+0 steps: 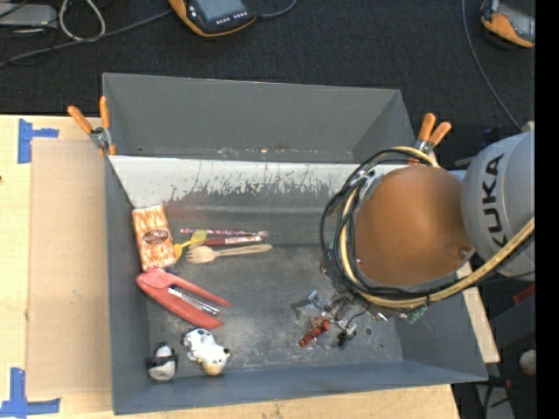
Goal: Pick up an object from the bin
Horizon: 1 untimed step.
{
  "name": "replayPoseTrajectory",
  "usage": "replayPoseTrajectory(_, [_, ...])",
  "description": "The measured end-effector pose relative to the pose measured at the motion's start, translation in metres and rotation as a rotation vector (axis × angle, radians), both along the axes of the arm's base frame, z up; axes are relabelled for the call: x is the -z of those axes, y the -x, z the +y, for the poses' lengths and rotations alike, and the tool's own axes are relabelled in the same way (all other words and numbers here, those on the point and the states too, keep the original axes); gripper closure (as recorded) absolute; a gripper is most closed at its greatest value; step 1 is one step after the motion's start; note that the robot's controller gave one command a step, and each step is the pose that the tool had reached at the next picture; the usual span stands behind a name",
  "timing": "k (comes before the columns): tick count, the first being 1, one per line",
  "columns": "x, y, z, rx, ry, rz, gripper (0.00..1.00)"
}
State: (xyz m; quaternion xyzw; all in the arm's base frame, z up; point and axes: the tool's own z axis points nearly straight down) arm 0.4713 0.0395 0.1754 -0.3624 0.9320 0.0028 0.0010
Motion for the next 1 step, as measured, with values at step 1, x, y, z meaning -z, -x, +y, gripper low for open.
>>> replayPoseTrajectory(1, [-0.0189,0.0022,0.0004,0.001,0.000,0.012,1.00])
